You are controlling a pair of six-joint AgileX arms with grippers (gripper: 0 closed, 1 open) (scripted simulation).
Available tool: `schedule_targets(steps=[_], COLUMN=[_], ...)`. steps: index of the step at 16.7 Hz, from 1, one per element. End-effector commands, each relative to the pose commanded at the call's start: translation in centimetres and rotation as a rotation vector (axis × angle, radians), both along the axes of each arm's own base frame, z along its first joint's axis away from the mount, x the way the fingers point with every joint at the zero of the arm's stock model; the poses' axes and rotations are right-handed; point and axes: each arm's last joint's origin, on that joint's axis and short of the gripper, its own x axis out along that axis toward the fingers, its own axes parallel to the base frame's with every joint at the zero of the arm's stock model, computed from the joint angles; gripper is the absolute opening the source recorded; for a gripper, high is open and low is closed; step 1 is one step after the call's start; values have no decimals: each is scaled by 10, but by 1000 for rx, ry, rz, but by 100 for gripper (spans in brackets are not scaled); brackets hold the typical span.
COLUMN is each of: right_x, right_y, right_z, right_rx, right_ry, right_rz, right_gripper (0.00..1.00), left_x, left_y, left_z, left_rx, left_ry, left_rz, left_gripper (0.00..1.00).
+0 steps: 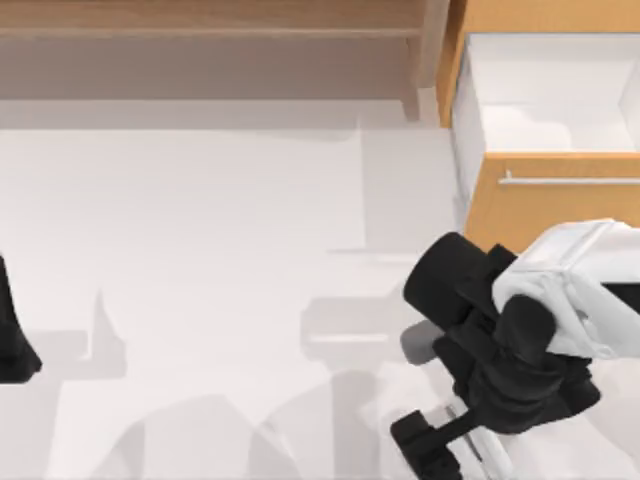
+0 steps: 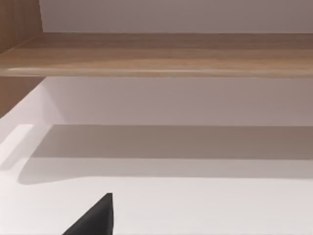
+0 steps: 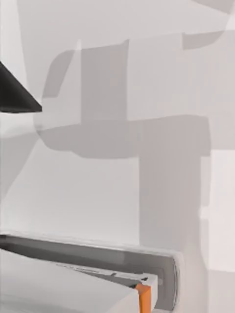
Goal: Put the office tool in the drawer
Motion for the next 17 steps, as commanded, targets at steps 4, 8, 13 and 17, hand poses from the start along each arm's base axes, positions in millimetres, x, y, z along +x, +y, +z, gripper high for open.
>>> schedule_targets(steps=[4,8,13,17], right_x=[0,0,0,0], right_y=[0,0,0,0], right_z=[0,0,0,0], right_rx=[0,0,0,0], right_ry=[0,0,0,0], right_rz=[0,0,0,0], right_gripper=[85,55,17,0], left_x=[0,0,0,0], left_y=[0,0,0,0], left_z=[0,0,0,0], left_rx=[0,0,0,0], left_ry=[0,0,0,0], left_rz=[0,0,0,0], left_gripper=[100,100,100,100])
